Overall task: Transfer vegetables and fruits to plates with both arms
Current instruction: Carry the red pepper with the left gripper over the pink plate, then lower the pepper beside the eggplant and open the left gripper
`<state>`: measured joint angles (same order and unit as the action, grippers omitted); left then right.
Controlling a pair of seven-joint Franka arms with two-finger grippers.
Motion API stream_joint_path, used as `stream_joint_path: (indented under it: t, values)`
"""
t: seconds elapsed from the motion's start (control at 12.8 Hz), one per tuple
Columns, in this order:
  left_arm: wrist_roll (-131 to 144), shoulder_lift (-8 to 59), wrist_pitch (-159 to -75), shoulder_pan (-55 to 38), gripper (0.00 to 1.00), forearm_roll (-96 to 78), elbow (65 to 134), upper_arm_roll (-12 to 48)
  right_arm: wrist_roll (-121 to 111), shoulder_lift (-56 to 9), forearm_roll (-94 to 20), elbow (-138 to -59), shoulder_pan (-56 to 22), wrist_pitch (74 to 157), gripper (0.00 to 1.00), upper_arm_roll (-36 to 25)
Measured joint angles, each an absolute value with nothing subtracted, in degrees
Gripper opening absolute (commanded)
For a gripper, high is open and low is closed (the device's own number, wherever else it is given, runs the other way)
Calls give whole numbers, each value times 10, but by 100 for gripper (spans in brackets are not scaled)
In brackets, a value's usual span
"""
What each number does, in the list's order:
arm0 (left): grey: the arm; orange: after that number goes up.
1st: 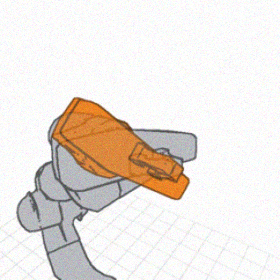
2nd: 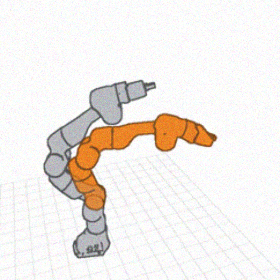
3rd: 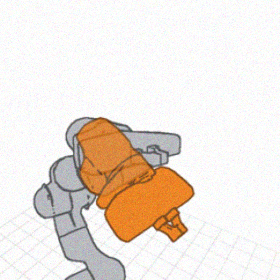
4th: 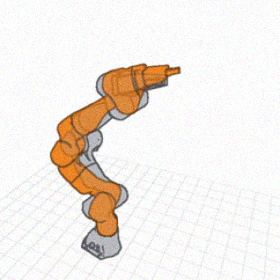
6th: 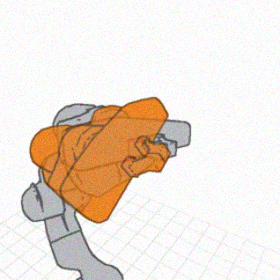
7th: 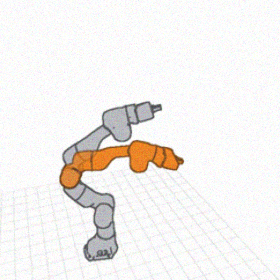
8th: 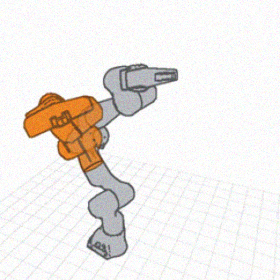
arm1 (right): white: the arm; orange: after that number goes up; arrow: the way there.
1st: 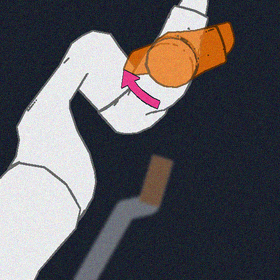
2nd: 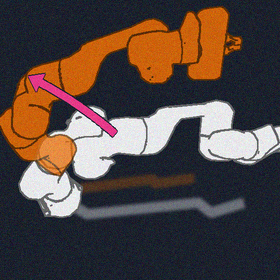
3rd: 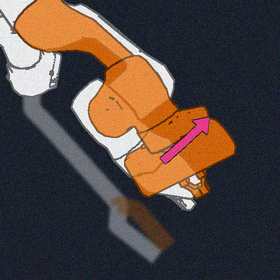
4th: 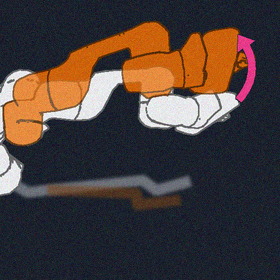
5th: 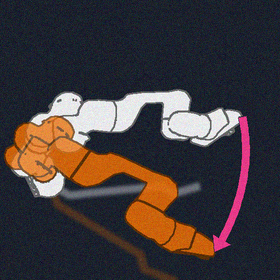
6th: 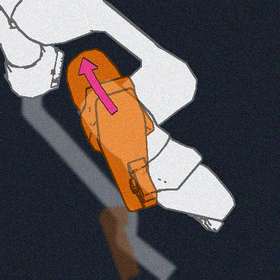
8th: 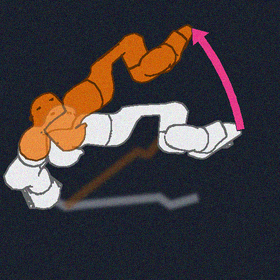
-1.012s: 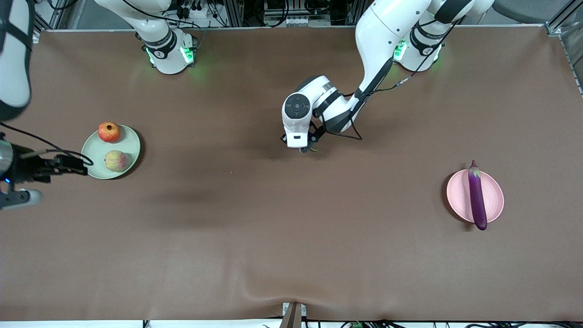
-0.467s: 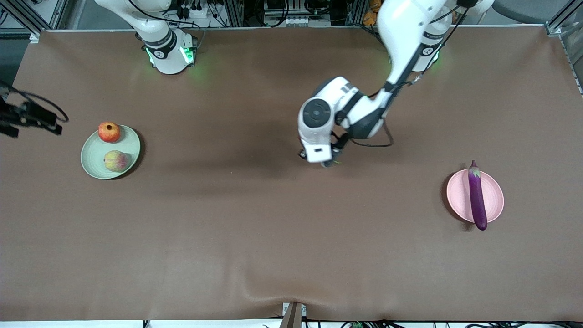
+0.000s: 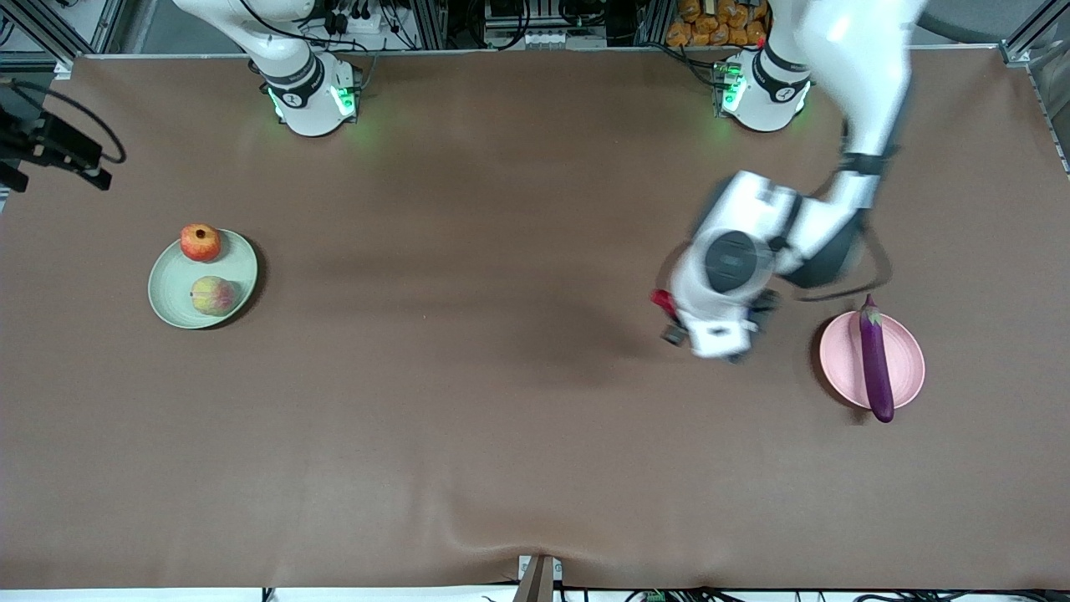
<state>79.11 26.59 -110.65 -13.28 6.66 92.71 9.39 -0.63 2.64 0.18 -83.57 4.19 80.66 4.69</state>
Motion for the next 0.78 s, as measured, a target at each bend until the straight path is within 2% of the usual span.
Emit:
stream_joint_path:
  t: [0.39, 0.78]
  values:
    - [540, 252, -1080, 13, 0, 119, 905, 94, -7, 36, 2, -868, 42, 831, 100, 46]
    - [384, 286, -1081, 46, 0, 196, 908, 94, -7, 36, 10, -851, 41, 836, 100, 41]
